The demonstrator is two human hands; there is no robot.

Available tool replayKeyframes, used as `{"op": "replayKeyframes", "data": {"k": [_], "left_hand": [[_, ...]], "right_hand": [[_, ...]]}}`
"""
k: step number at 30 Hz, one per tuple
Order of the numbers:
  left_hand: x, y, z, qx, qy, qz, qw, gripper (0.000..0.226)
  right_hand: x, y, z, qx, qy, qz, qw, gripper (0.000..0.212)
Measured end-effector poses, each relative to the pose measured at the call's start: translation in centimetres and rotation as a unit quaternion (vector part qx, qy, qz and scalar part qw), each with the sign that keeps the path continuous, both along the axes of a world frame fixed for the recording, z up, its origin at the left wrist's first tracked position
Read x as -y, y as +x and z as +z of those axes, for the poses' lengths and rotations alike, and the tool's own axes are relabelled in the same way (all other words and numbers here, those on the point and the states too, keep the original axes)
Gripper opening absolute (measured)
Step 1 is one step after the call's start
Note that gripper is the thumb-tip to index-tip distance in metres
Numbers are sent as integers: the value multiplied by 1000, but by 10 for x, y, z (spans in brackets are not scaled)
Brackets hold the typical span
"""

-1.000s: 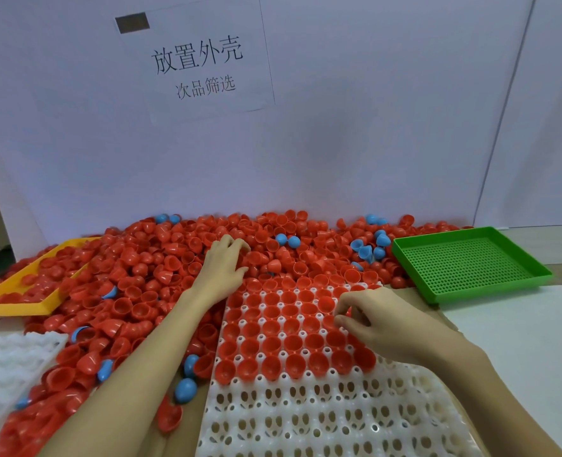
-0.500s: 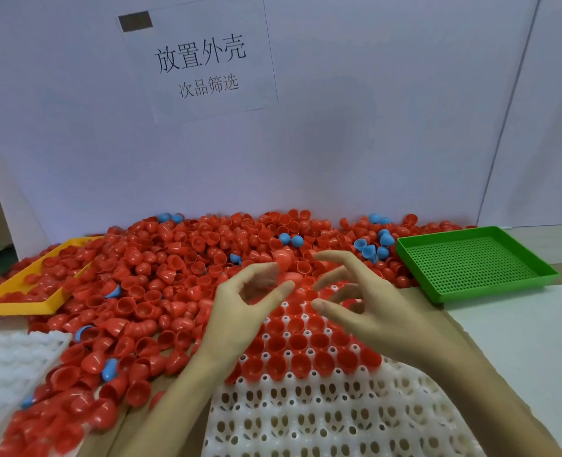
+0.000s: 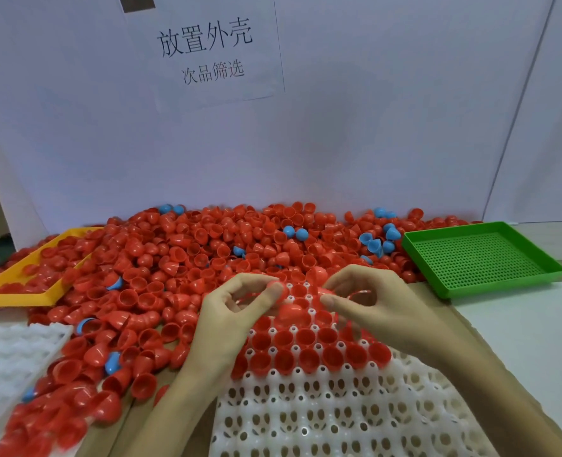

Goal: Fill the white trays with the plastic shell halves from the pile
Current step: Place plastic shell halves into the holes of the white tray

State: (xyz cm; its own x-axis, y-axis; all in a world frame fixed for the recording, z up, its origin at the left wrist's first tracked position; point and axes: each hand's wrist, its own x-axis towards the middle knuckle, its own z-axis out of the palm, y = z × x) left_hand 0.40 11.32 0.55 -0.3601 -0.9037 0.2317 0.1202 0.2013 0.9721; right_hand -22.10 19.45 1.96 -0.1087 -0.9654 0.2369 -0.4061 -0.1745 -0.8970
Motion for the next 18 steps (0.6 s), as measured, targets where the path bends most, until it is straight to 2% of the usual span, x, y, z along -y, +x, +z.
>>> {"op": "replayKeyframes", "data": {"k": [2,5,8,10,13,16,18], "left_hand": [[3,5,1,-13,16,15,1000,25],[5,9,2,-37,31,13,999,28],[3,8,2,-42,37,7,998,29],[-1,5,1,-20,15,-2,1000,27],[-7,0,-3,47,-64,-1,997,19],[-10,-5,-6,72,-93,-14,993,18],[-13,-8,-7,40,-54,-28,997,37]], "right_hand": [[2,-7,-1,92,40,-22,995,41],[6,-13,0,248,12,-17,968,67],[7,-16,4,295,-13,-3,955,71],[3,-15,6,265,-3,31,964,53],[-2,-4,6,139,18,81,987,29],[-3,11,3,61,12,99,993,37],[-2,17,0,1,-3,99,995,45]]}}
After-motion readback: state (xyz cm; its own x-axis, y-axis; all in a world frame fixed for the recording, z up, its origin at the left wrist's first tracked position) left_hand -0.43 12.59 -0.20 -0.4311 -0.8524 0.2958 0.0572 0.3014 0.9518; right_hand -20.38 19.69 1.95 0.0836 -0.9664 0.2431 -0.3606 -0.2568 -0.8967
